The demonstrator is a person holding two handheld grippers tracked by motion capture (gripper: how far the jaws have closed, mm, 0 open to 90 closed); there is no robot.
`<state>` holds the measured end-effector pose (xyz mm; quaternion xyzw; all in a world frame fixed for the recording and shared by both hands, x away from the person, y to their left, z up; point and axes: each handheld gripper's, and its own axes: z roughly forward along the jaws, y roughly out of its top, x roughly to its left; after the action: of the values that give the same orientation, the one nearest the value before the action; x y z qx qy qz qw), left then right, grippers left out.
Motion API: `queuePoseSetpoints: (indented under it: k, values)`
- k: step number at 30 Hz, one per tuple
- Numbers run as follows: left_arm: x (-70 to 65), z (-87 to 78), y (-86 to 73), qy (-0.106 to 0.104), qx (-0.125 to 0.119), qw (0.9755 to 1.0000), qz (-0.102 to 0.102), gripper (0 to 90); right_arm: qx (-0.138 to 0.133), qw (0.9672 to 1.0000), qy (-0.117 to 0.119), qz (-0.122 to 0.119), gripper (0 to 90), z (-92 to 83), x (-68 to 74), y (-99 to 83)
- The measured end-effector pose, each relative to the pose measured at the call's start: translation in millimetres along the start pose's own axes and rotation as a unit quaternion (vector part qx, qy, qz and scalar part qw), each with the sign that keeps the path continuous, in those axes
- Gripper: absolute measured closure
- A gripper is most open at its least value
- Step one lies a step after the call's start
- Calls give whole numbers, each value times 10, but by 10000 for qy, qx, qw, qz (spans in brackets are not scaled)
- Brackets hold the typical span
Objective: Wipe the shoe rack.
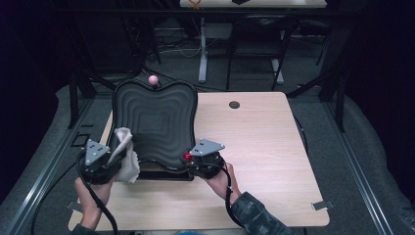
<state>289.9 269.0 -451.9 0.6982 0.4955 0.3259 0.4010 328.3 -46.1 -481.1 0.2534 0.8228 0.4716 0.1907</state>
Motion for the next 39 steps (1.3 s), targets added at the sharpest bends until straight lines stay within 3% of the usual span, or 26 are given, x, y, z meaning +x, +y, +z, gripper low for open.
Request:
queuePoseSetpoints:
  k: [2,3,4,6,11,14,18,19,21,23,27,28,29,32,35,39]
  values:
    - [173,-18,-18,201,22,9998,-85,825,-2,10000,17,15,597,0,-3,0]
    - [173,-18,-18,201,22,9998,-85,825,-7,10000,25,15,598,1,-4,-1]
    - [277,-4,-40,277,112,9995,-135,825,-7,10000,27,14,597,1,-4,-1]
    - [343,22,-63,308,196,9992,-169,825,-5,10000,19,3,597,2,-5,0]
    - [399,45,-66,339,245,9989,-200,826,-3,10000,18,-3,597,3,-3,0]
    - [457,41,-77,474,273,9983,-215,829,-8,10000,19,-3,597,3,-1,-1]
    - [539,54,-113,616,441,9969,-196,829,1,10000,11,5,597,2,-1,-2]
    - [592,83,-162,643,582,9960,-196,829,2,10000,10,1,597,2,-3,-2]
    - [625,91,-182,623,563,9962,-231,828,2,10000,14,-3,596,2,-3,-1]
    - [621,50,-152,661,371,9968,-258,828,8,10000,5,-3,596,2,-3,-1]
    - [560,-45,-88,505,-81,9983,-272,826,15,10000,5,-4,596,0,-4,-3]
    - [515,-70,-63,335,-248,9988,-255,825,12,10000,7,-1,596,0,-5,-4]
    - [488,-63,-53,232,-260,9991,-236,824,-16,10000,13,4,596,5,-4,-6]
    - [440,-22,-54,153,-166,9997,-133,823,-19,10000,14,3,596,5,-4,-7]
    - [411,83,-87,54,147,9999,18,822,-17,10000,13,1,596,6,-4,-7]
    - [419,77,-79,40,244,9997,69,822,-6,10000,16,-7,596,5,-4,-6]
